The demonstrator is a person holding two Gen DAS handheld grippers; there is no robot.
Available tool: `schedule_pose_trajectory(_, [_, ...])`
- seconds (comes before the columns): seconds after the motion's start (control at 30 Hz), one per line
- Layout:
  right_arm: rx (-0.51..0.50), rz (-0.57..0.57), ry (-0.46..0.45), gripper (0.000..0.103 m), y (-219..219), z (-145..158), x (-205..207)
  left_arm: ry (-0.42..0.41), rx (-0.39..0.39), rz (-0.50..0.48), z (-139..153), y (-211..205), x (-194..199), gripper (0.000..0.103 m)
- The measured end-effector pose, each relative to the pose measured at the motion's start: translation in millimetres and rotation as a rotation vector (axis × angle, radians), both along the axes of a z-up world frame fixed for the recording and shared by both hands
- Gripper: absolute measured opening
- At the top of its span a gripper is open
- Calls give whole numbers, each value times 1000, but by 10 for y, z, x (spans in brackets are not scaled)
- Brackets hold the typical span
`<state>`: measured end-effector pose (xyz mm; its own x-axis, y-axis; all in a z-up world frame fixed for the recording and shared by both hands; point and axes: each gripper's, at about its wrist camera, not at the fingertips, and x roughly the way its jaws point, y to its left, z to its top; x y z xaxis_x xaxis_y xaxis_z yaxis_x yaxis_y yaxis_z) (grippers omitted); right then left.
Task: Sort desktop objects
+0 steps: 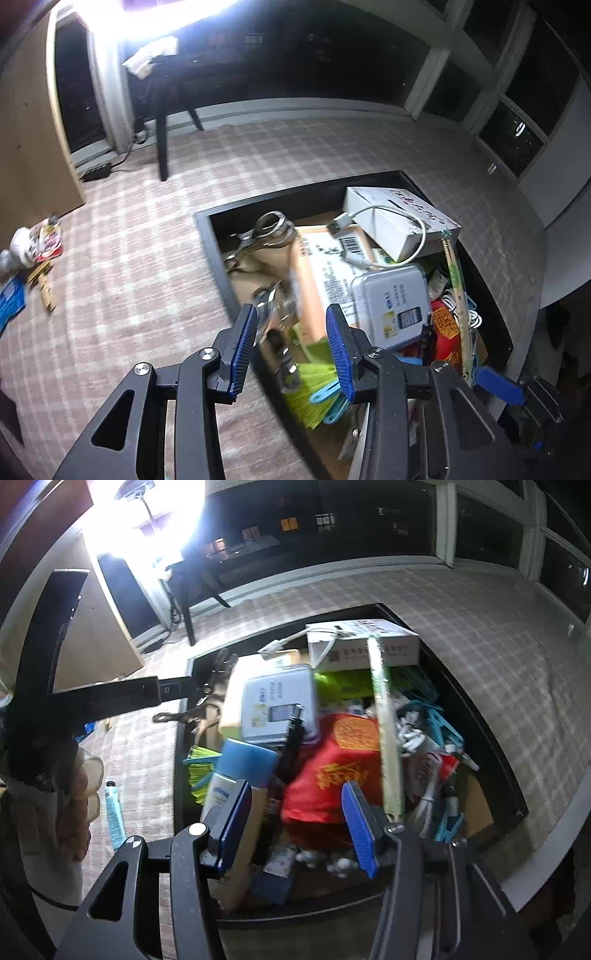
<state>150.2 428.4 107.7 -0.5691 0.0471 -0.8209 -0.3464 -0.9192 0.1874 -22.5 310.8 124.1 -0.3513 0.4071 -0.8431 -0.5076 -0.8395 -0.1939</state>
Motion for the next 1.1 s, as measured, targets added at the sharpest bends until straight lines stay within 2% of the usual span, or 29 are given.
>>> schedule_pose_trajectory(0.13, [-18, 56, 18, 50, -163, 40, -121, 18, -9, 30, 33, -318, 70, 37])
schedule_pose_trajectory(0.4, [-53, 204, 20, 50, -679, 22, -421, 9, -24, 174, -19, -1366, 184, 37])
schedule_pose_trajectory(0.63, [-107, 367, -20, 50, -1243, -129, -652, -62, -21, 245, -294, -2057, 362, 37])
schedule_pose_trajectory(0.87, [-171, 472, -107, 50, -1661, -445, -923, -125, -4, 218, -611, -2192, 547, 37])
schedule_pose_trajectory(1.1, [-212, 527, -174, 49, -1902, -698, -1121, -153, 18, 164, -794, -2085, 595, 37])
